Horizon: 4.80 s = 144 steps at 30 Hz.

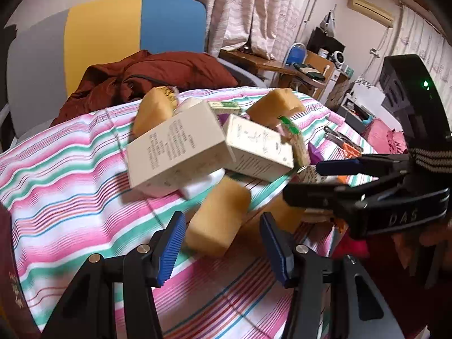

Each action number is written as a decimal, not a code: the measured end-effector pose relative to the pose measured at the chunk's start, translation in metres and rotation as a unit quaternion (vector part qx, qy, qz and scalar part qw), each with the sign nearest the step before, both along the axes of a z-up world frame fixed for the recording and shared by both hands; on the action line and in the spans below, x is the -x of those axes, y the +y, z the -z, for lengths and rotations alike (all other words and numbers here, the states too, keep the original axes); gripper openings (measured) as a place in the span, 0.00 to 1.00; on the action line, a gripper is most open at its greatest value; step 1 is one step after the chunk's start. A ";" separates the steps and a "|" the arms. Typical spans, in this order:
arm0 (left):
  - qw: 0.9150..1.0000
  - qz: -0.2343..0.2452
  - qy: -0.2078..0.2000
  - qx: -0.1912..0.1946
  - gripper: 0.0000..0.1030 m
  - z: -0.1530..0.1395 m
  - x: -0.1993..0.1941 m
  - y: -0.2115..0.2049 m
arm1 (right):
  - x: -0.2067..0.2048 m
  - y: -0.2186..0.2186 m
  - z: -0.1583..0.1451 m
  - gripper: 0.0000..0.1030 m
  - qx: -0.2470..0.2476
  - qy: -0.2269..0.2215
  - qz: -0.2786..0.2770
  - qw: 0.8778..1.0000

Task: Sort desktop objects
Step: 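Reach the left tool toward the two tan sponges near the right tool, then grasp a tan sponge with the left tool while the right tool grasps another, then carry both sponges over the gold tray and open both tools to drop them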

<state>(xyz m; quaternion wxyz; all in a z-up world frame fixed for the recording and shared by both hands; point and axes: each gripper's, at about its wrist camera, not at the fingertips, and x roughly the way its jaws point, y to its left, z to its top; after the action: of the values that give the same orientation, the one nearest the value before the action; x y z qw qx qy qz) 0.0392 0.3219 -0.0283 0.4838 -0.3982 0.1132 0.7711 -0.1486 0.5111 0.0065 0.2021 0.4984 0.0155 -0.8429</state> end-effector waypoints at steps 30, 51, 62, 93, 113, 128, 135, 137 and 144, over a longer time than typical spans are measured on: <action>0.994 -0.054 -0.084 -0.054 0.21 0.019 0.010 -0.063 | -0.018 -0.030 0.000 0.89 -0.048 0.028 -0.067 0.996; 0.989 -0.082 -0.082 -0.088 0.27 0.022 -0.003 -0.096 | -0.039 -0.063 0.019 0.65 -0.162 0.049 -0.132 0.977; 0.991 -0.061 -0.080 -0.088 0.40 0.014 -0.012 -0.083 | -0.039 -0.061 0.015 0.58 -0.162 0.059 -0.133 0.976; 0.991 -0.064 -0.104 -0.059 0.30 0.023 -0.015 -0.077 | -0.016 -0.041 0.017 0.54 -0.077 0.000 -0.092 0.993; 0.972 -0.190 -0.064 -0.123 0.30 -0.042 0.003 -0.226 | -0.074 -0.157 -0.031 0.54 -0.081 0.106 -0.191 0.972; 0.938 -0.338 -0.065 -0.047 0.30 -0.025 0.099 -0.359 | -0.083 -0.357 -0.027 0.54 0.008 0.043 -0.300 0.953; 0.923 -0.379 -0.063 0.014 0.30 -0.008 0.150 -0.385 | -0.052 -0.425 0.009 0.56 0.016 -0.027 -0.292 0.956; 0.915 -0.398 -0.062 0.027 0.31 -0.003 0.162 -0.393 | -0.043 -0.441 0.016 0.57 0.018 -0.040 -0.286 0.957; 0.892 -0.447 -0.071 0.013 0.43 -0.002 0.175 -0.417 | -0.032 -0.474 0.013 0.79 0.081 -0.035 -0.288 0.953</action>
<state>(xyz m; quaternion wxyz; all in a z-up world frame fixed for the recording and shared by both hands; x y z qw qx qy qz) -0.1360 -0.0949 -0.0263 0.0897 -0.4670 -0.1011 0.8739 -0.1167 0.0376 -0.0067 0.4765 0.4837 0.0837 -0.7294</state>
